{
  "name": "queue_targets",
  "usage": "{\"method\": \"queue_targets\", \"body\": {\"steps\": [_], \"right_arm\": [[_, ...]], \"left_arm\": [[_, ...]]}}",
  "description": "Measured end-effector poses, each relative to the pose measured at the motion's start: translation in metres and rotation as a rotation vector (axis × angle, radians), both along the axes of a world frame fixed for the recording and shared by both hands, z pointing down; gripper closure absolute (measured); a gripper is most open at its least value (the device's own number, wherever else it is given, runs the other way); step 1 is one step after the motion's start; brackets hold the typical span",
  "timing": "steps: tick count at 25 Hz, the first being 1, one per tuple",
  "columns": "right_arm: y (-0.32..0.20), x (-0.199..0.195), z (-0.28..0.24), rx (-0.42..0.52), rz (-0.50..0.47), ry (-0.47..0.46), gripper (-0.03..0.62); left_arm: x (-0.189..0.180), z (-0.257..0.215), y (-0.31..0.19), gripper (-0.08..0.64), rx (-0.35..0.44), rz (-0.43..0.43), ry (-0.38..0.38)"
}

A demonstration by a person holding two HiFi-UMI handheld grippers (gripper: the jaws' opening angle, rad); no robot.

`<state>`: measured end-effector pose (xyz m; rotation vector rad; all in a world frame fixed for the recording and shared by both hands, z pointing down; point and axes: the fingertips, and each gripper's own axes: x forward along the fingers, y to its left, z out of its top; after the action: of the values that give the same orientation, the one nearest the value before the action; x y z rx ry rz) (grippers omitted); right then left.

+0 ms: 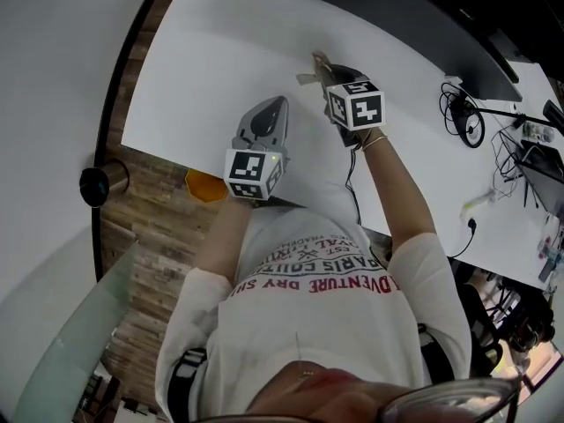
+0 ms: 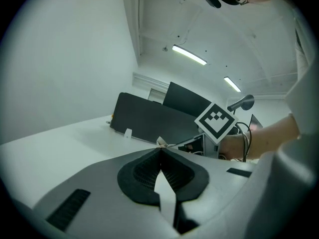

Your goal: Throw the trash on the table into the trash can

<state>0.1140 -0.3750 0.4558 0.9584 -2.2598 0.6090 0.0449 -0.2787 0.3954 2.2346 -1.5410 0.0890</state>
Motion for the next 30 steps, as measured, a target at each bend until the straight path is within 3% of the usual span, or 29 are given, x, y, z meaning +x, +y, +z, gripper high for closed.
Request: {"method": "queue_targets", "body": {"steps": [7, 14, 22, 30], "right_arm": [[0.084, -0.002, -0.028, 0.03, -0.157, -0.066, 0.563], [0.181, -0.047, -0.04, -0.037, -0.36, -0.167, 0.563], [0.302, -0.14, -0.02, -0.074, -0.686, -0.141, 0.563], [0.422, -0.237, 0.038, -0.154, -0.916, -0.073, 0.563]], "left_arm": [[0.007, -0.014, 0.088, 0.537, 0.034, -0.172, -0.027], [-0.015, -0.01, 0.188, 0.538, 0.025, -0.387, -0.072], [-0.082, 0.009, 0.306, 0.537, -0.027, -0.694, -0.091], [-0.167, 0.054, 0.428, 0.537, -0.135, -0.96, -0.037]]}}
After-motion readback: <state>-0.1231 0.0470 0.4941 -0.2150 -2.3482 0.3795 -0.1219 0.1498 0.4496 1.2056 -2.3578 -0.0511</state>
